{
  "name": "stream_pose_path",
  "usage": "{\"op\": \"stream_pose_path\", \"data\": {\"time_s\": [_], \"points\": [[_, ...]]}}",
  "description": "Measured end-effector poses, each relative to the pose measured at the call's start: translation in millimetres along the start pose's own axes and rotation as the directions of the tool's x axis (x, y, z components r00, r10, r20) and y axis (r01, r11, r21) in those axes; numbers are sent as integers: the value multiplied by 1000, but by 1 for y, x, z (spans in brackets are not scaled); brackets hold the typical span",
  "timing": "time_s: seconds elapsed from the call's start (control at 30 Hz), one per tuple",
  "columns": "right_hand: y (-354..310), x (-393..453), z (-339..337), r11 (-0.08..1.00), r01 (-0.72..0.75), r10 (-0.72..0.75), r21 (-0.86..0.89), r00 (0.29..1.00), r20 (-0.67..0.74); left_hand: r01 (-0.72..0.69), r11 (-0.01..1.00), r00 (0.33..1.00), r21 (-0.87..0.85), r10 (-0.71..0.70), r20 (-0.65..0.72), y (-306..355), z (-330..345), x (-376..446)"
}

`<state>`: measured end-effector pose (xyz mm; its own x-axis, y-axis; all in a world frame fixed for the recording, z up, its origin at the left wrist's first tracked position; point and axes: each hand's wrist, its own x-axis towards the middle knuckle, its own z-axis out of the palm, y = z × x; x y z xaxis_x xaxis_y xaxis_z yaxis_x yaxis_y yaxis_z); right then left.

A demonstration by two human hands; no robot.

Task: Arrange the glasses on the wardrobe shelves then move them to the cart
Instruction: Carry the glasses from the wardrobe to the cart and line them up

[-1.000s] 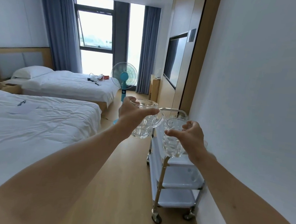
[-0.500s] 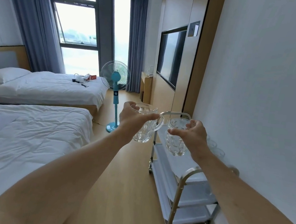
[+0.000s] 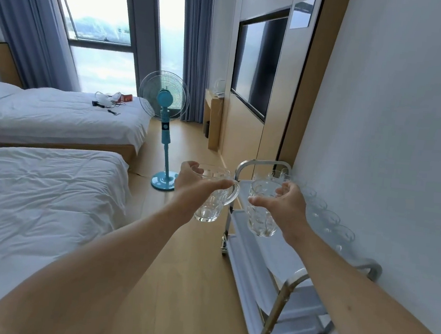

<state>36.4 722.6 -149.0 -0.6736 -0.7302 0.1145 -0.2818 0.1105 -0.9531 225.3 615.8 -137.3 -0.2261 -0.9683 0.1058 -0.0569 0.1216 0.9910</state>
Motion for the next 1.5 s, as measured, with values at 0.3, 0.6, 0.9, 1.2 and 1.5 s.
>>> {"op": "stream_pose_path", "data": {"time_s": [0.3, 0.6, 0.9, 1.2, 1.5], "points": [[55, 124, 35, 998, -56, 56, -5, 998, 16, 65, 996, 998, 62, -66, 12, -47, 55, 118], [107, 223, 55, 989, -149, 149, 0, 988, 39, 102, 982, 995, 160, -105, 5, -93, 101, 216], [165, 271, 82, 964, -265, 265, 0, 964, -6, 128, 953, 978, 275, -167, 123, -134, 140, 283], [212, 308, 105, 913, -407, 395, -16, 896, -203, 12, 882, 904, 471, -211, 372, -190, 181, 375], [224, 323, 124, 852, -524, 455, 2, 739, -497, -381, 735, 662, 561, -206, 721, -226, 227, 445]]}}
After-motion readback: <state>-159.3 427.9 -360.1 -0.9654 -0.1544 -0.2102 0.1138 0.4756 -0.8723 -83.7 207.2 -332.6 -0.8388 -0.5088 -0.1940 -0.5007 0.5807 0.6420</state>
